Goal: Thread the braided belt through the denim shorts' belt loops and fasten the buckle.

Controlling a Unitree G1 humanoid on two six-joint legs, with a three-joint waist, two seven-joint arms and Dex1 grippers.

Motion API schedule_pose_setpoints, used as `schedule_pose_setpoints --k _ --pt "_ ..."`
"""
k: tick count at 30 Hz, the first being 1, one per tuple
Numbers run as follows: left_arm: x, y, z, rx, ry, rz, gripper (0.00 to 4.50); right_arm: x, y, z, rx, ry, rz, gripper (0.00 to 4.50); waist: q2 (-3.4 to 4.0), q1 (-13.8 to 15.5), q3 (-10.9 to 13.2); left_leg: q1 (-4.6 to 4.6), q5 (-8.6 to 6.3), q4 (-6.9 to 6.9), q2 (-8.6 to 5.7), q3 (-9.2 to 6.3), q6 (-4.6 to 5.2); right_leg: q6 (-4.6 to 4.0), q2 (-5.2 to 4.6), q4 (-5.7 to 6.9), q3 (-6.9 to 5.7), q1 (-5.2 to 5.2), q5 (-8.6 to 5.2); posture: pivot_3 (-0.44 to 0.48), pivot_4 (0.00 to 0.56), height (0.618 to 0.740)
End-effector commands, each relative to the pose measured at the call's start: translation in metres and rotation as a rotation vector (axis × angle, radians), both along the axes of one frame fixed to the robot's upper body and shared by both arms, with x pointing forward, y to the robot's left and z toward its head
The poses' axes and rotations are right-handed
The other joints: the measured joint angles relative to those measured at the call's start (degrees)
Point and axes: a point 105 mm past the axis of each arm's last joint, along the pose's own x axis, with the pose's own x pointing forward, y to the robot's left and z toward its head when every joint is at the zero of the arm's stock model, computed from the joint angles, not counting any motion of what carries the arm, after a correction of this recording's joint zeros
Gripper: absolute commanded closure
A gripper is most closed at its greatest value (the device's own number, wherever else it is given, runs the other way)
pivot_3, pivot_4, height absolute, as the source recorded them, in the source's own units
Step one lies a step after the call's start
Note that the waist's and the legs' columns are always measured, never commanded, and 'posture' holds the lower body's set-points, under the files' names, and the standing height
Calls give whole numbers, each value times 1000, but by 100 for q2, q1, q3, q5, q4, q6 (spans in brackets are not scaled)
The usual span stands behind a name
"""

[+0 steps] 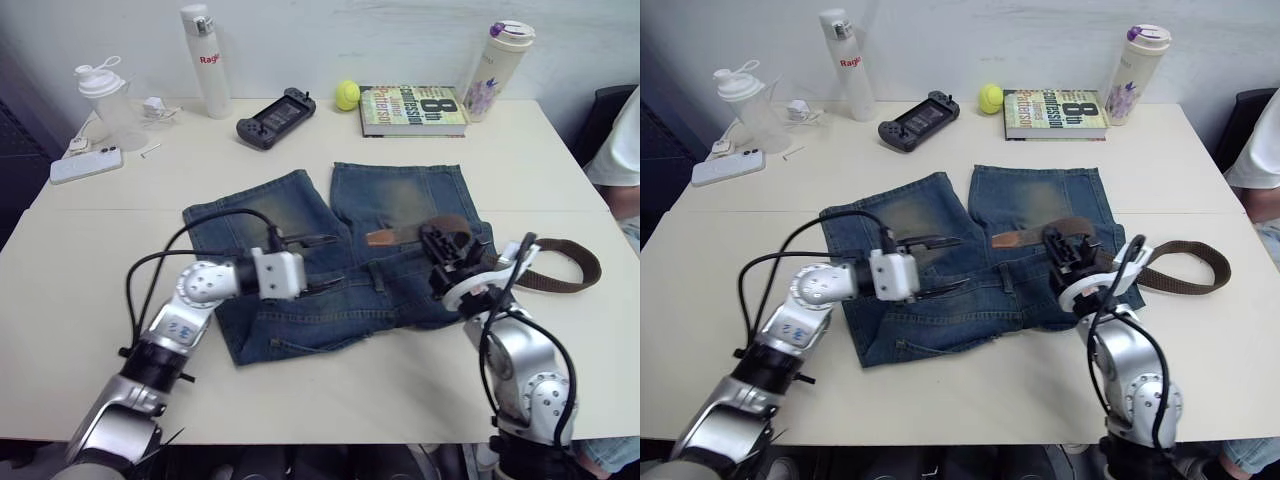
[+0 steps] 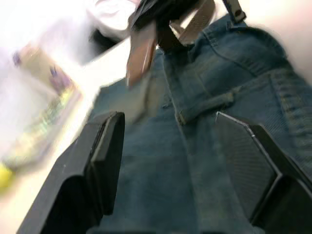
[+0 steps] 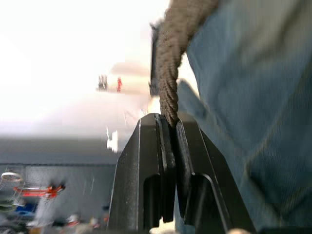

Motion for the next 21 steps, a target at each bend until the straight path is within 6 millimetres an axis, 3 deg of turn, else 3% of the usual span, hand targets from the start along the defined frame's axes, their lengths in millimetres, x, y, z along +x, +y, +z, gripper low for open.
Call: schedule_pose_setpoints --k 1,3,13,21 --pt "-14 13 7 -37 111 -15 1173 1 -17 -5 -206 -18 -37 4500 5 3 0 0 0 0 0 0 0 -1 1 0 0 0 -1 0 150 740" --pt "-17 16 9 -46 136 -6 1173 3 -20 -17 -324 3 -30 4500 5 45 1 0 -1 2 -1 1 2 -1 0 -4 0 5 -1 0 150 740" --pt "-16 14 17 -88 167 29 1173 6 -21 -38 -419 -6 -41 4500 7 31 2 0 -3 0 -3 2 4 -1 2 -3 2 4 0 0 150 740" --pt "-11 15 17 -75 159 34 1173 -4 9 -45 -286 11 64 4500 7 9 2 1 -2 -3 -2 2 3 0 2 -3 3 2 0 0 150 740"
